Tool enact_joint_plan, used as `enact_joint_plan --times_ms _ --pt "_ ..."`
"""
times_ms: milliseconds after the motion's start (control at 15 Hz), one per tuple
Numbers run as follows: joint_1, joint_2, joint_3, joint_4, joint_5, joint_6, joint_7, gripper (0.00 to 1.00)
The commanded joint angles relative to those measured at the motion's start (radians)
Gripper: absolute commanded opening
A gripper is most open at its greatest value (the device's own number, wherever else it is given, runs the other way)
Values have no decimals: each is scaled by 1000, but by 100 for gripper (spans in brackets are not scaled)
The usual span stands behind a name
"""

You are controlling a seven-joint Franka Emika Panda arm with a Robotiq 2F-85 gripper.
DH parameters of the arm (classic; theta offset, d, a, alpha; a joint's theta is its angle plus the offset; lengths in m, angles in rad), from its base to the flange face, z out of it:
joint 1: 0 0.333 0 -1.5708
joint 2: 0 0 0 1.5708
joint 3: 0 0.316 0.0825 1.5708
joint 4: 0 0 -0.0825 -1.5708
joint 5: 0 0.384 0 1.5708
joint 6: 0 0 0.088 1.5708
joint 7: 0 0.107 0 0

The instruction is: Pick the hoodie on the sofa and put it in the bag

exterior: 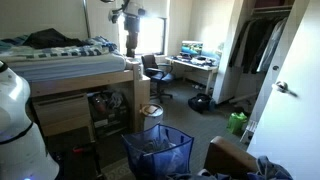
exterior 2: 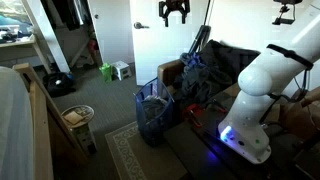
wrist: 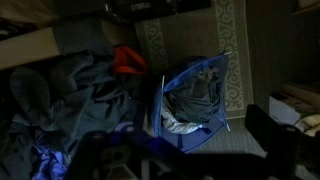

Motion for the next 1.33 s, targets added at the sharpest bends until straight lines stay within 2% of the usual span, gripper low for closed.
enact_joint_plan --times_ms 0,867,1267 --pt "21 2 -18 3 -5 -2 4 100" --pt "21 2 -18 3 -5 -2 4 100" --pt "-3 16 -66 -10 11 5 30 100"
